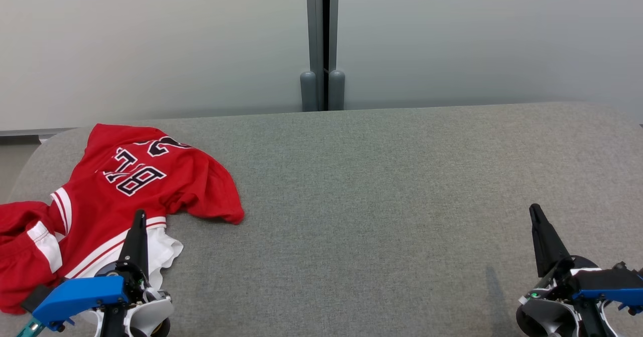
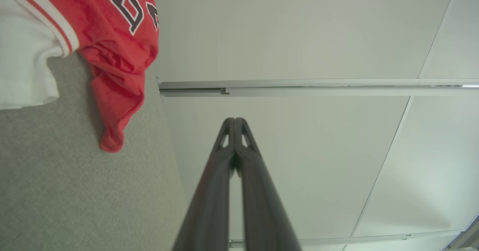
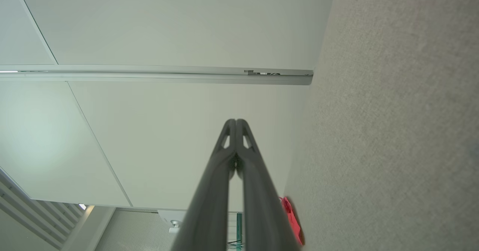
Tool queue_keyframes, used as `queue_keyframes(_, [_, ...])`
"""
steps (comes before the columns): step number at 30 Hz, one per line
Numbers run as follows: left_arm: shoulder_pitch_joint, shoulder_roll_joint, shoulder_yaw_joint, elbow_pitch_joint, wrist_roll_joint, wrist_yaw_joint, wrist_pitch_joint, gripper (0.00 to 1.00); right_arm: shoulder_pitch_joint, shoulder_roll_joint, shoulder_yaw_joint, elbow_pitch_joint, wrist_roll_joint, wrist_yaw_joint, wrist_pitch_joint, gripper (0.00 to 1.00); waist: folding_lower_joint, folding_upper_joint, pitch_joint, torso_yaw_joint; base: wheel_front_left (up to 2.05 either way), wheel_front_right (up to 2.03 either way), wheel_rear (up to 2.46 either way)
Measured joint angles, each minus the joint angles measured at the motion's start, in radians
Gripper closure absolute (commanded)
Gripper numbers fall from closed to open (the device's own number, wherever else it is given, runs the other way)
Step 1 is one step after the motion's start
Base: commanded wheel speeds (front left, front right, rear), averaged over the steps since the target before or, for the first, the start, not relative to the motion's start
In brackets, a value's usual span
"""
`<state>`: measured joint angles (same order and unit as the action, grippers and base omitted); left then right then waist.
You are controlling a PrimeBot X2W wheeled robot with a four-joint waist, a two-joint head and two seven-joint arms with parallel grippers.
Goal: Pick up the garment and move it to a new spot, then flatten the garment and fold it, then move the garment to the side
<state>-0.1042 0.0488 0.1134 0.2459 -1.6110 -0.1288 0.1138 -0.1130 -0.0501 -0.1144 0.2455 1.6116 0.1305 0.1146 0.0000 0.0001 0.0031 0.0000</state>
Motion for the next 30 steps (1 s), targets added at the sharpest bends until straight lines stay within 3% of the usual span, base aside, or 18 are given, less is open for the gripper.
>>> queue_keyframes(23, [0.000,0.000,0.000,0.000,0.000,0.000,0.000,1.00,0.000,0.000,0.000,0.000,0.000,0.000,0.000,1.00,0.0000,0.0000,0.000,0.000,0.00,0.00,0.00])
queue_keyframes(24, [0.001,-0.001,0.000,0.002,0.000,0.000,0.000,0.00,0.000,0.000,0.000,0.002,0.000,0.000,0.000,0.00,0.0000,0.0000,0.000,0.000,0.00,0.00,0.00])
queue_keyframes(30, [0.043,-0.011,-0.005,0.035,0.001,0.001,-0.012,0.00,0.018,0.007,0.009,0.030,0.000,-0.002,-0.006,0.00,0.0000,0.0000,0.000,0.000,0.00,0.00,0.00])
